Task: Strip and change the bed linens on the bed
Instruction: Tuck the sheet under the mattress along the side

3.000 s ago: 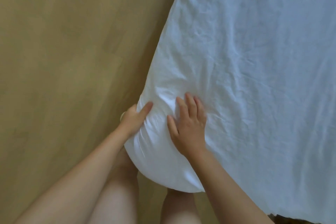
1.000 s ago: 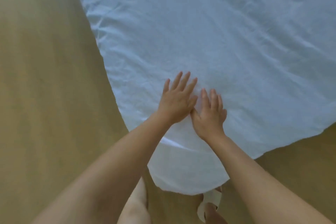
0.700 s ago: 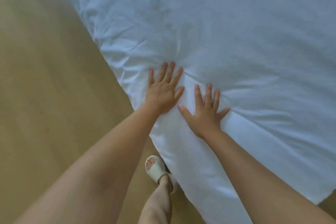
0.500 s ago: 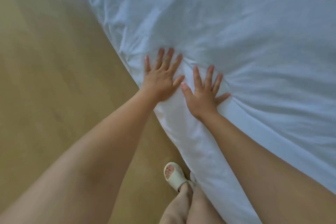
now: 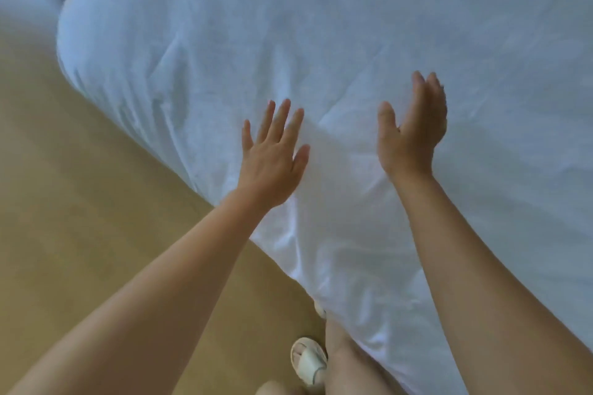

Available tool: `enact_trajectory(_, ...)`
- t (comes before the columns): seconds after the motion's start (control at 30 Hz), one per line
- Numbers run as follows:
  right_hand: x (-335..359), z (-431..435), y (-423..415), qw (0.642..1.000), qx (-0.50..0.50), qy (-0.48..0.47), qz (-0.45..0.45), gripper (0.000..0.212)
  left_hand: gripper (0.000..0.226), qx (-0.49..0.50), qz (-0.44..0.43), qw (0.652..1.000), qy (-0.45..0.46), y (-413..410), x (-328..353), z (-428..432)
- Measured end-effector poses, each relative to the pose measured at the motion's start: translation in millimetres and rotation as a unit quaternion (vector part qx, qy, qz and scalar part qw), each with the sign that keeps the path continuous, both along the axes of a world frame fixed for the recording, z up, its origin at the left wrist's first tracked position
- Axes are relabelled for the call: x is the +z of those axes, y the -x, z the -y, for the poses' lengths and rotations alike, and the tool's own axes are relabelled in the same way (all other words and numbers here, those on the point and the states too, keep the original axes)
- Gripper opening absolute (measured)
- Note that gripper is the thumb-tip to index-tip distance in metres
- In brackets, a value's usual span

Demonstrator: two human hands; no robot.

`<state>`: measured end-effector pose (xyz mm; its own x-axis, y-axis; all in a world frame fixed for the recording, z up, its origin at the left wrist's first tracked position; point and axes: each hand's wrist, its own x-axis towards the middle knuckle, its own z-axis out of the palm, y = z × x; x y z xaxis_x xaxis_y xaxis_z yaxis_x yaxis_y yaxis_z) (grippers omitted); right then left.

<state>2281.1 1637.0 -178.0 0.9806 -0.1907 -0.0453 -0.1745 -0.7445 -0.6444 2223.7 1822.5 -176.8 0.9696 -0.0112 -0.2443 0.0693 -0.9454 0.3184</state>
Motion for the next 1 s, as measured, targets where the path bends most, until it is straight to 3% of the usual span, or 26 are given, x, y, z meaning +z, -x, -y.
enact_trajectory(0.07,-12.3,-14.0,-37.2,0.993,-0.102,0.019,-0.06,0.058,0.058,-0.032,-0.005,0.999,0.017,-22.6,5.6,-26.9)
enact_trajectory(0.13,-30.8,-50.5,-56.1,0.984,-0.122,0.058,-0.118,0.06,0.056,-0.057,-0.002,0.998,0.036,-41.9,10.1,-58.2)
enact_trajectory(0.3,-54.5,-224.6,-60.9,0.992,0.078,0.071,-0.075,0.059,0.061,-0.084,0.016,0.994,0.065,-107.1,11.8,-155.0)
enact_trajectory(0.4,-45.1,-282.9,-83.9,0.97,0.235,-0.023,-0.057,0.054,0.062,-0.11,-0.001,0.992,0.061,-154.0,2.2,-217.4)
enact_trajectory(0.43,-39.3,-284.7,-101.0,0.966,0.246,-0.073,-0.022,0.051,0.062,-0.104,-0.011,0.993,0.059,-168.7,-0.6,-236.2)
enact_trajectory(0.47,-37.7,-281.7,-119.7,0.973,0.214,-0.086,0.026,0.049,0.061,-0.096,-0.02,0.994,0.056,-181.0,-3.0,-254.0)
enact_trajectory(0.53,-36.1,-263.9,-157.4,0.996,0.042,-0.029,0.07,0.051,0.06,-0.094,-0.036,0.994,0.049,-199.9,-2.1,-280.8)
enact_trajectory(0.6,-31.8,-248.0,-195.9,0.994,-0.108,0.014,-0.005,0.059,0.061,-0.123,-0.046,0.99,0.054,-215.9,0.6,-296.9)
enact_trajectory(0.63,-33.6,-252.5,-210.6,0.988,-0.138,0.036,-0.066,0.06,0.062,-0.135,-0.047,0.988,0.057,-224.4,2.5,-301.5)
enact_trajectory(0.7,-39.1,-285.4,-230.3,0.988,-0.068,0.077,-0.116,0.061,0.06,-0.141,-0.039,0.987,0.069,-244.8,6.1,-306.2)
enact_trajectory(0.8,-34.6,-333.6,-242.8,0.989,0.121,-0.039,-0.077,0.055,0.057,-0.13,-0.014,0.987,0.09,-268.6,10.2,-300.3)
enact_trajectory(0.87,-26.1,-325.3,-259.6,0.989,0.122,-0.082,-0.032,0.05,0.062,-0.129,-0.005,0.987,0.098,-285.2,10.7,-284.7)
enact_trajectory(0.93,-21.9,-290.0,-277.9,0.997,0.074,-0.023,0.021,0.051,0.064,-0.146,-0.005,0.984,0.1,-300.5,8.8,-256.0)
enact_trajectory(1.0,-25.5,-238.9,-288.8,0.997,0.046,0.065,0.012,0.056,0.061,-0.177,-0.001,0.979,0.105,-314.3,5.8,-213.7)
